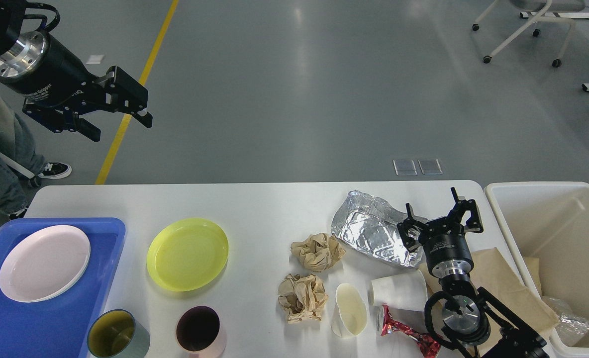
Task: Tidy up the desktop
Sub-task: 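Move the left gripper down toward the olive-green cup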
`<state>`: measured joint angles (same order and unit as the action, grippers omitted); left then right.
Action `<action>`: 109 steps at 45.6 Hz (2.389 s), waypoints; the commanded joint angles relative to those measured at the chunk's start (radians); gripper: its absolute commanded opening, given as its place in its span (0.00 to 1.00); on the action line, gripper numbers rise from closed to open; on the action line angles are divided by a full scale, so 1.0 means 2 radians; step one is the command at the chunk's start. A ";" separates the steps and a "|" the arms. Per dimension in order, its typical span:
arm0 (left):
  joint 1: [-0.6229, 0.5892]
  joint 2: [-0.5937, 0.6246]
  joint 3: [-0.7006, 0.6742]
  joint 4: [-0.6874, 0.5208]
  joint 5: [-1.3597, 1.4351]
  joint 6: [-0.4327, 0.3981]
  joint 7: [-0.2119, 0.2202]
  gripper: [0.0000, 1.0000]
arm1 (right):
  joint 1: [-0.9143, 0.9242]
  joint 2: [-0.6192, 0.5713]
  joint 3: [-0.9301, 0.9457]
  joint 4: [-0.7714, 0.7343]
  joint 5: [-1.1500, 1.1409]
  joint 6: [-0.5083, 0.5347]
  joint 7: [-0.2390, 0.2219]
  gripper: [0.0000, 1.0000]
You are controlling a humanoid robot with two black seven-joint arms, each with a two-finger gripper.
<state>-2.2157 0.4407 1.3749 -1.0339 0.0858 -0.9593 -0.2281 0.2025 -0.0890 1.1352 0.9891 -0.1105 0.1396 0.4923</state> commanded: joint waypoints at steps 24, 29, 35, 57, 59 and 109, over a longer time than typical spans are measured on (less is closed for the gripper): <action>-0.227 -0.138 0.158 -0.281 -0.210 0.000 -0.003 0.96 | 0.000 0.000 0.000 -0.001 0.000 0.000 0.000 1.00; -0.227 -0.151 0.171 -0.316 -0.253 0.000 -0.002 0.96 | 0.000 0.000 0.000 -0.001 0.000 0.000 0.000 1.00; -0.226 -0.154 0.161 -0.327 -0.257 0.000 -0.003 0.96 | 0.000 0.000 0.000 -0.001 0.000 0.000 0.000 1.00; -0.266 -0.152 0.120 -0.311 -0.207 0.000 -0.001 0.96 | 0.000 0.000 0.000 -0.001 0.000 0.000 0.000 1.00; -0.266 -0.151 0.112 -0.311 -0.206 0.000 0.003 0.96 | 0.000 0.000 0.000 -0.001 0.000 0.000 0.000 1.00; 0.022 -0.116 0.044 -0.309 -0.110 0.191 0.139 0.91 | 0.000 0.000 0.000 0.000 0.000 0.000 0.000 1.00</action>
<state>-2.2552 0.2016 1.4694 -1.6548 -0.1603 -0.6402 0.0522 0.2025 -0.0891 1.1351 0.9897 -0.1105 0.1396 0.4923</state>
